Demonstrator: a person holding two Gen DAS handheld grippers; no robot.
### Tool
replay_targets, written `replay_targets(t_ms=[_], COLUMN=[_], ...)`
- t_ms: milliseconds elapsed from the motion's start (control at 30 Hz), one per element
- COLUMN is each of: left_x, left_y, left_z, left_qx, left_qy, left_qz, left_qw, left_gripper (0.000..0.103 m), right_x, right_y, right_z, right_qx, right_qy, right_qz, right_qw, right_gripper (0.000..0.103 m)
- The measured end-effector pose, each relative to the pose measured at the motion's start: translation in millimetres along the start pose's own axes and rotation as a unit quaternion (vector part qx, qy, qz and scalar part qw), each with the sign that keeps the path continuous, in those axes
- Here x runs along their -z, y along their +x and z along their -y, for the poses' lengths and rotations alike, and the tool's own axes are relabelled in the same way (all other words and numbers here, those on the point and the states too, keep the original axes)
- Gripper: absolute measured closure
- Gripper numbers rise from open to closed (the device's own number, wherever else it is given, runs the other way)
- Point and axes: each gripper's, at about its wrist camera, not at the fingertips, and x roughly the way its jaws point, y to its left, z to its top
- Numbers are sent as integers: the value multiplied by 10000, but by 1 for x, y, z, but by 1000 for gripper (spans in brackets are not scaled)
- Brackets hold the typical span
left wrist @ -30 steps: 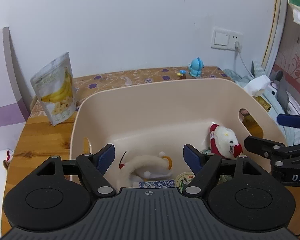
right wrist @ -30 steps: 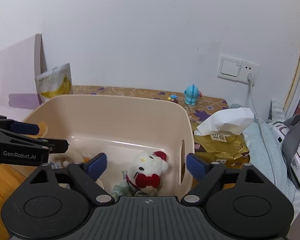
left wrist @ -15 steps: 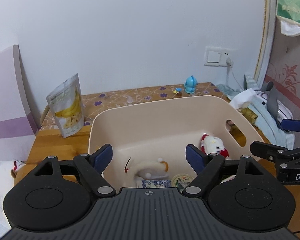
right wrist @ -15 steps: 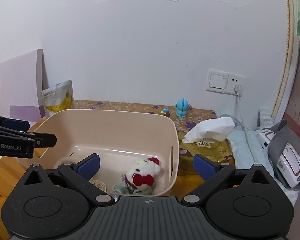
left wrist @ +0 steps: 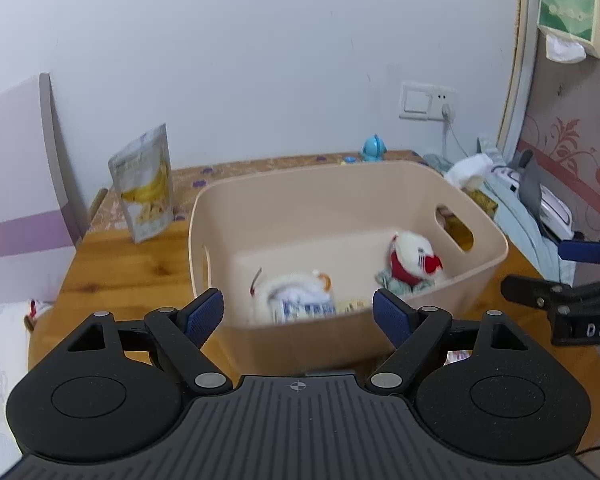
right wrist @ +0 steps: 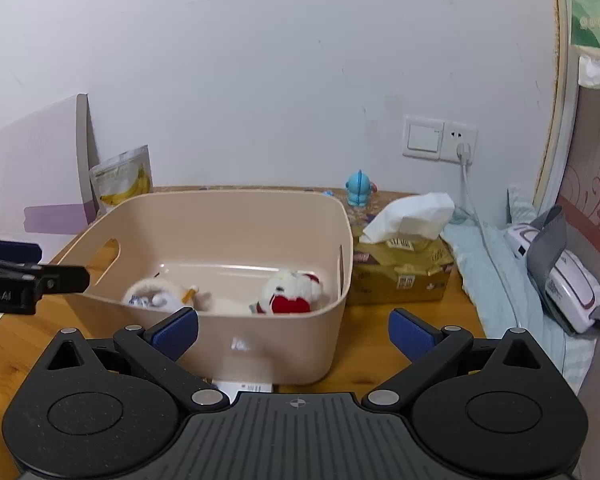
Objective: Organize objects
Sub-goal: 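Withdraw both tools from the bin toward the cartoon tissue pack and herb bag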
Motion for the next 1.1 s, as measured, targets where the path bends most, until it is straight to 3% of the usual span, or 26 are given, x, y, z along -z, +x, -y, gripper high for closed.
replay_targets(t_ms=[400, 1100], left_x=[41, 95], left_y=[9, 44], left_z=[-7, 2], left_qx=[-10, 307], left_qy=[90, 89], left_qz=[-419, -1126], left_qw=[9991, 9931], left_gripper=[19, 19], right_x=[34, 95], right_y=[9, 30], right_z=[-1, -4], right_qx=[-74, -62], right_qy=[53, 124], right_qz=[-490, -1280], right_qw=[9988, 9917], right_gripper=[0, 0])
